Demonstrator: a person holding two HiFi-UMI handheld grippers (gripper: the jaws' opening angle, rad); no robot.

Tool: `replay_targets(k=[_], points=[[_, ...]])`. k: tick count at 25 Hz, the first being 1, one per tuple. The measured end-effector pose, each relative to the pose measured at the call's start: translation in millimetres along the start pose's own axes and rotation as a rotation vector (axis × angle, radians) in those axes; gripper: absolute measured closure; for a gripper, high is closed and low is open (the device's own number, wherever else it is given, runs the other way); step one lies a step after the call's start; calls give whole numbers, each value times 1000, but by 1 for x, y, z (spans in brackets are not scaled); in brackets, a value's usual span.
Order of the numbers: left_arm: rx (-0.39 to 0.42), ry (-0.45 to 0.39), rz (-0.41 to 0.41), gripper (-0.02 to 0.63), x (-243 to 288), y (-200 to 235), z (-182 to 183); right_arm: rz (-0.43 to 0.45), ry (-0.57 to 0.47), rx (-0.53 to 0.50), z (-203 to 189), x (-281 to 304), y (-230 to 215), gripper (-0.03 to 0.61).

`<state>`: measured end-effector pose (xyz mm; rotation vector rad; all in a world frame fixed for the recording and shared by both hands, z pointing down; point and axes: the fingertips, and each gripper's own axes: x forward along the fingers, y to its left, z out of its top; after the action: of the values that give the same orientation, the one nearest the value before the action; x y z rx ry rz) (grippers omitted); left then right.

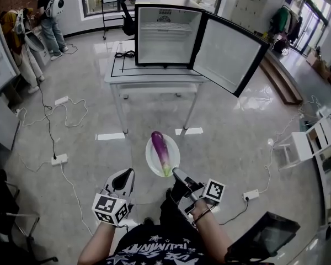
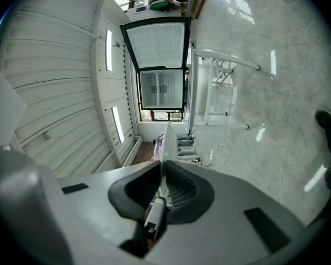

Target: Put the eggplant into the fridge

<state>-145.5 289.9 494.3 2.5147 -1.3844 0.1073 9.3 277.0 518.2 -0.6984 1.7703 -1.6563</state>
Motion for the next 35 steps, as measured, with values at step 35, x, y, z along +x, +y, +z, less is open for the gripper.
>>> replay_targets(k=[35], points=[[27, 2, 88, 605, 249, 22, 63, 56, 84, 44, 245, 110, -14, 554]])
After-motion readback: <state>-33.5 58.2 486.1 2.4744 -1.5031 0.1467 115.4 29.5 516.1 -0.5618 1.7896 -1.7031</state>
